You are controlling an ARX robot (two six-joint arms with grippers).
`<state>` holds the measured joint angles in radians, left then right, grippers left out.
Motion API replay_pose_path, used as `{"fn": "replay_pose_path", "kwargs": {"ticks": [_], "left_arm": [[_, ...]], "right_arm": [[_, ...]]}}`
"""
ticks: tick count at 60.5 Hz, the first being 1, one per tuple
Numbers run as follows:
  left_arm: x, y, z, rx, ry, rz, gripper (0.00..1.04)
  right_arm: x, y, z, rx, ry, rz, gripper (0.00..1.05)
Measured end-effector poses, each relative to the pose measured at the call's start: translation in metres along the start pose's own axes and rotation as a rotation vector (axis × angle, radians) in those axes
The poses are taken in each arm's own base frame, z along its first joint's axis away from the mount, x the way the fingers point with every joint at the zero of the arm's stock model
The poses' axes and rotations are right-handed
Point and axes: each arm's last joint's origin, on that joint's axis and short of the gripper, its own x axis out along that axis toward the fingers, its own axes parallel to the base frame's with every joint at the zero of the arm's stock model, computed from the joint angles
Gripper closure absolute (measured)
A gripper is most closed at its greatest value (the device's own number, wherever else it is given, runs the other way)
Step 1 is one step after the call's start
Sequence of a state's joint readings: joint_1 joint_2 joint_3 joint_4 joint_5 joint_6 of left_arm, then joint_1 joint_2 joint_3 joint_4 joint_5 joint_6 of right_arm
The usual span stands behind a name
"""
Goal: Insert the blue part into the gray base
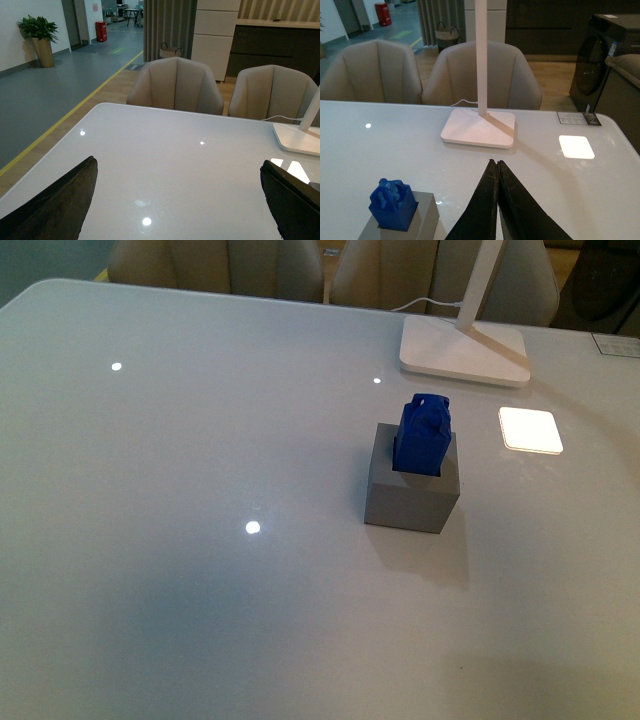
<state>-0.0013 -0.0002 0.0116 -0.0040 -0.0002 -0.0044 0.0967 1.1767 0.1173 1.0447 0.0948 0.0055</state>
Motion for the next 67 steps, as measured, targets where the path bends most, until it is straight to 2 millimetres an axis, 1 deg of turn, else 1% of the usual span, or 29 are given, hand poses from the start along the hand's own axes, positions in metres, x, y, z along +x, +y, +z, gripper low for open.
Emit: {"fn": "replay_pose_path", "kwargs": {"ticks": [7,9,15,25,43,67], "left_arm": [[0.000,0.000,0.000,0.000,0.000,0.000,0.07],[0.000,0.000,0.000,0.000,0.000,0.000,0.07],[0.000,0.000,0.000,0.000,0.000,0.000,0.07],[0.000,0.000,0.000,0.000,0.000,0.000,0.07],[0.000,0.000,0.000,0.000,0.000,0.000,0.07],[0.000,0.000,0.000,0.000,0.000,0.000,0.07]], "right_arm": [[-0.012,-0.004,-0.001,0.000,0.005,0.003,1.03],[-0.015,-0.007,-0.001,0.001,0.004,0.025,1.03],[-0.024,-0.014,0.000,0.001,0.002,-0.003,1.03],[-0.037,-0.015,0.000,0.001,0.002,-0.001,1.03],[-0.052,-0.015,0.007,0.001,-0.021,-0.001,1.03],[-0.066,-0.015,0.010,0.001,-0.032,-0.001,1.03]]}}
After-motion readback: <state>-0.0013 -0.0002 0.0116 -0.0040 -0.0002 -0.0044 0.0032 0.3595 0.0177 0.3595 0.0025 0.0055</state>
